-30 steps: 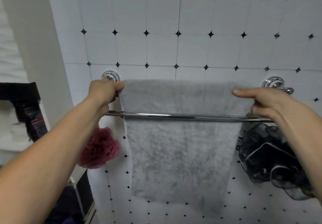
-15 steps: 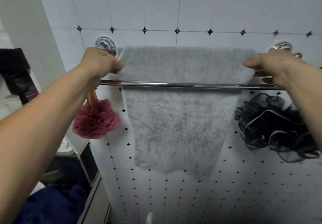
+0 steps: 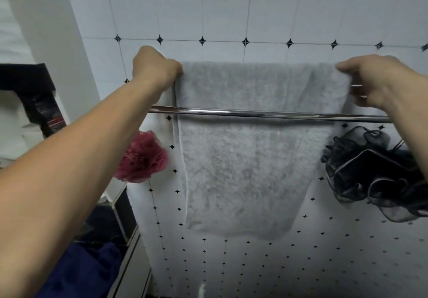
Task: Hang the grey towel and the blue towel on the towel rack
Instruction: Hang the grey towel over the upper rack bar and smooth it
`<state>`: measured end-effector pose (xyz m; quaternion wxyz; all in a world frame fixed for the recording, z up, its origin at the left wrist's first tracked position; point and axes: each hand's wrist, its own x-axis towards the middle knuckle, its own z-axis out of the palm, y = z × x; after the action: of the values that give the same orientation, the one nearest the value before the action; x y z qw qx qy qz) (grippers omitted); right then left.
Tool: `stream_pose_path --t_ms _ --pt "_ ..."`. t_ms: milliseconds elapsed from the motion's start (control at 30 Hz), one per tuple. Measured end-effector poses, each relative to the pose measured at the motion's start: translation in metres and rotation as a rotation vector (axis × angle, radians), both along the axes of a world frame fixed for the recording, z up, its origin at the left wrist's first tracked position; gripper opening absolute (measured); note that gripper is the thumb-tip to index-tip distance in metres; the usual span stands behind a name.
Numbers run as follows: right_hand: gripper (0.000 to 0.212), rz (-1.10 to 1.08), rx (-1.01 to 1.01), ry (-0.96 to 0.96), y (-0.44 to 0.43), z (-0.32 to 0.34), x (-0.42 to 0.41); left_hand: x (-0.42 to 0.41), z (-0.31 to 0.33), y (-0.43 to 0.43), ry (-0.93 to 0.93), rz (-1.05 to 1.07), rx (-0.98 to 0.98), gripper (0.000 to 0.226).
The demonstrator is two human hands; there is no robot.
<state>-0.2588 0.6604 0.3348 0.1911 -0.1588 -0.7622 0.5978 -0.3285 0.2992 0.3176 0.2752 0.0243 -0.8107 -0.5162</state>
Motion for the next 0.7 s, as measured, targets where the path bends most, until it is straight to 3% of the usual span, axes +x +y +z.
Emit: stream_pose_path --t_ms 167,333,433,533,700 --pt "0.021 0.029 -0.035 -0.053 0.021 -0.008 0.006 0.008 -0.009 -0.016 0.000 -0.043 -0.011 0.024" --pt "0.018 0.063 -0.047 -0.117 0.029 -0.011 0.007 0.009 -0.024 -0.024 -0.058 -0.152 0.134 0.013" --pt "0.028 0.089 -0.049 -0.193 0.025 -0.002 -0.003 0.009 -0.019 -0.013 -0.066 -0.162 0.259 0.008" --pt "0.025 0.066 0.004 -0.211 0.024 -0.004 -0.009 0.007 -0.014 -0.005 -0.084 -0.130 0.340 0.043" --pt "0.020 0.079 0.027 -0.175 0.027 -0.007 -0.011 0.005 -0.008 0.007 -0.088 0.087 0.090 0.036"
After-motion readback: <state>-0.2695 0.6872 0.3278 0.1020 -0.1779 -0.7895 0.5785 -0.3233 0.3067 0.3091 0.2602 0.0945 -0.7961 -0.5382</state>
